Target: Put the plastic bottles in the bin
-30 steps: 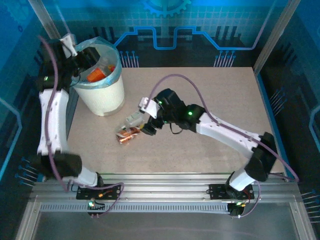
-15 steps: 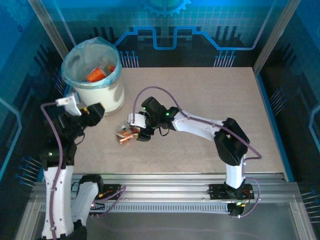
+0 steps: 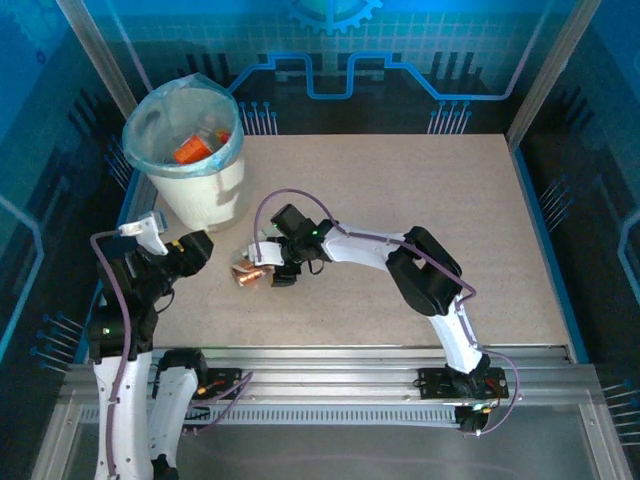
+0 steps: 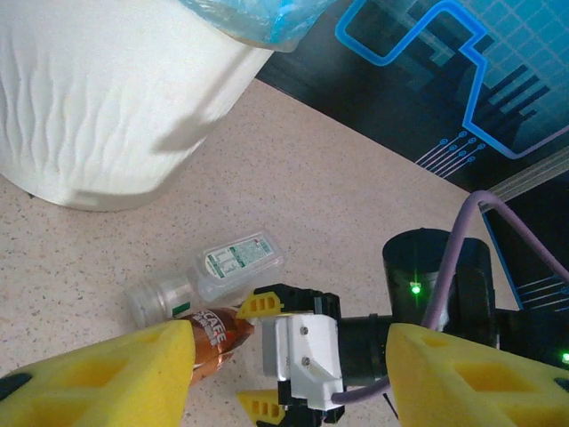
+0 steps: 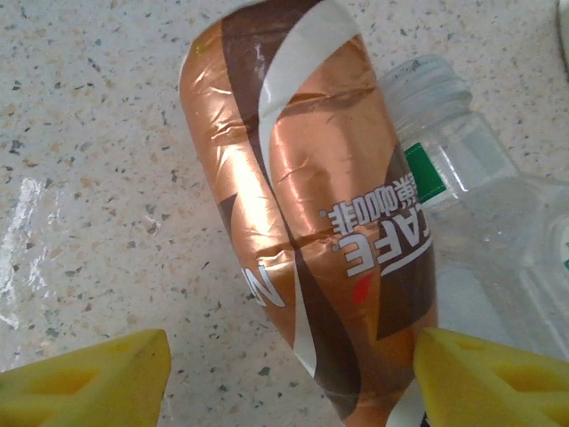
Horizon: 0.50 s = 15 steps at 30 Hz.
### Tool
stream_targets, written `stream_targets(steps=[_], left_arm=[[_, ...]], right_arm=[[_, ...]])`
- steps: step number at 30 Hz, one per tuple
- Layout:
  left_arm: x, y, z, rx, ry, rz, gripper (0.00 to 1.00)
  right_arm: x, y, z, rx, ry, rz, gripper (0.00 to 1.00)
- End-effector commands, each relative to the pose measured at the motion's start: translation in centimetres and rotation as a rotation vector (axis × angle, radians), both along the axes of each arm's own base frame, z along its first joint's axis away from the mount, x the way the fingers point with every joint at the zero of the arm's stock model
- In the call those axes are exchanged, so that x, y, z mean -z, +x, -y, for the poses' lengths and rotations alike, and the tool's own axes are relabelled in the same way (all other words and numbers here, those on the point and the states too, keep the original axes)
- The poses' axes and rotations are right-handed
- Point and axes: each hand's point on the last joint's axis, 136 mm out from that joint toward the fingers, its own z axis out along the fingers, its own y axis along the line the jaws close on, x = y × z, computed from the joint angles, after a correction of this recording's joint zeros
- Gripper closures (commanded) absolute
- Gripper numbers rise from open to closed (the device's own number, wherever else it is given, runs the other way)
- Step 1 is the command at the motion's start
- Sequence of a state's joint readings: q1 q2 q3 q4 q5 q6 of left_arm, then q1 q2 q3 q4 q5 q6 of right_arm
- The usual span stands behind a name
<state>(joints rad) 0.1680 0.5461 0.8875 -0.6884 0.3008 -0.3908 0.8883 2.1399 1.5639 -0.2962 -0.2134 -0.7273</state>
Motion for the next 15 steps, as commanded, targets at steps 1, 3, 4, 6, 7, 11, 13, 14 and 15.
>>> stream_targets(steps=[1,3,4,6,7,11,13,14,15], left_arm=[[0.8,-0.5,-0.4,-0.033,-0.005,-0.018,0.39],[1.0,-0.5,-0.5,-0.040,-0.001,-0.028,0.39],[1.0,-0.6,-0.5,-0.042,-0.001,-0.029,0.39],[1.0,-0.7,-0.5,-0.044,-0.001,-0.031,0.39],[0.9,-0.7,-0.5,-0.044,0.000,-0.028,0.39],[0.8,-0.7,-0.5,-0.043,-0.005,-0.028,0.38],[0.8,-0.6,-0.5,-0.045,-0.006,-0.029,0.38],[0.8,-0.6,-0.5,-0.045,-0.006,-0.028,0.38],[0.7,-0.6,-0.5,-0.045,-0.005,-0.026,0.38]], right_arm=[[2.2,0.2,-0.3,-0.024,-0.035,-0.001,0.26],[2.9,0.3,-0.2,-0.024,-0.052,-0.001,0.25],[3.3,0.4,-0.2,-0.024,-0.062,-0.001,0.25],[3.9,0.4,-0.1,-0.029,-0.079,-0.004,0.25],[4.2,0.4,0.0,-0.031,-0.089,-0.004,0.25],[4.6,0.4,0.2,-0.031,-0.100,-0.002,0.25],[4.6,0.5,0.2,-0.032,-0.104,0.001,0.26],[4.6,0.5,0.3,-0.031,-0.108,0.003,0.27],[4.4,0.5,0.3,-0.029,-0.109,0.005,0.32]])
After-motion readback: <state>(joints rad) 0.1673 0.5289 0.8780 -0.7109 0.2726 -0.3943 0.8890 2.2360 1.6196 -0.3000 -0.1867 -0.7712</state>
